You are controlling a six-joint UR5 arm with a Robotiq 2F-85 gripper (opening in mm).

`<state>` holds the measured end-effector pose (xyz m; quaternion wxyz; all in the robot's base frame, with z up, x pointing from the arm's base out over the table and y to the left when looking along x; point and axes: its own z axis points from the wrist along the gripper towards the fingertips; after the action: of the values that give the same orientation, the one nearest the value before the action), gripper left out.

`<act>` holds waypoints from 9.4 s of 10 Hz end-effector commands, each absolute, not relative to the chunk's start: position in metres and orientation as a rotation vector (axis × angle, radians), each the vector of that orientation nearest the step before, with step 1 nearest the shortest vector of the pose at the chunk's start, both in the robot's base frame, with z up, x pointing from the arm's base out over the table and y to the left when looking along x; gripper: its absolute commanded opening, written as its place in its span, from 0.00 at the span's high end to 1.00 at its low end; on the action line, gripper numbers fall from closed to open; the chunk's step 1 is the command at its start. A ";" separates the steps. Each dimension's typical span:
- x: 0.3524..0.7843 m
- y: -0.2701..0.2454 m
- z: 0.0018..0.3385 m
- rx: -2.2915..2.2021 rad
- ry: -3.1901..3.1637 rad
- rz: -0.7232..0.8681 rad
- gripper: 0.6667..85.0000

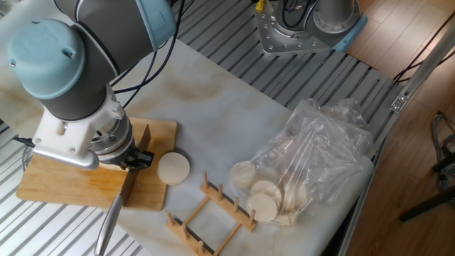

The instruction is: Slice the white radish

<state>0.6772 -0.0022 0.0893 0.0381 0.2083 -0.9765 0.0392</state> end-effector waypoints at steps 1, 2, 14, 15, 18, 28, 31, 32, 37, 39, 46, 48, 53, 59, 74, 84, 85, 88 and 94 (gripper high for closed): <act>0.680 -0.001 0.090 0.628 -3.011 0.109 0.75; 0.679 0.000 0.090 0.627 -3.007 0.103 0.75; 0.687 0.005 0.071 0.598 -3.029 0.121 0.80; 0.687 0.005 0.071 0.598 -3.029 0.121 0.80; 0.689 0.005 0.065 0.600 -3.035 0.121 0.81; 0.688 0.003 0.066 0.568 -3.036 0.137 0.95; 0.682 0.007 0.081 0.554 -3.026 0.119 0.99; 0.682 0.011 0.090 0.556 -3.027 0.092 0.99; 0.685 0.012 0.159 0.584 -2.996 -0.027 0.99; 0.680 -0.001 0.179 0.602 -2.998 -0.040 0.99; 0.682 -0.048 0.181 0.654 -3.052 0.013 0.99; 0.685 -0.054 0.180 0.689 -3.072 0.030 0.99; 0.691 -0.057 0.180 0.722 -3.084 0.057 0.99; 0.692 -0.062 0.180 0.740 -3.061 0.096 0.99; 0.642 -0.058 0.162 0.751 -3.022 -0.057 0.99; 0.655 -0.048 0.141 0.701 -3.058 -0.126 0.99; 0.655 -0.049 0.140 0.699 -3.060 -0.124 0.99; 0.654 -0.049 0.137 0.699 -3.061 -0.131 0.99; 0.654 -0.049 0.137 0.699 -3.061 -0.131 0.99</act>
<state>0.6532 -0.0515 0.1357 0.0026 0.2246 -0.9738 -0.0356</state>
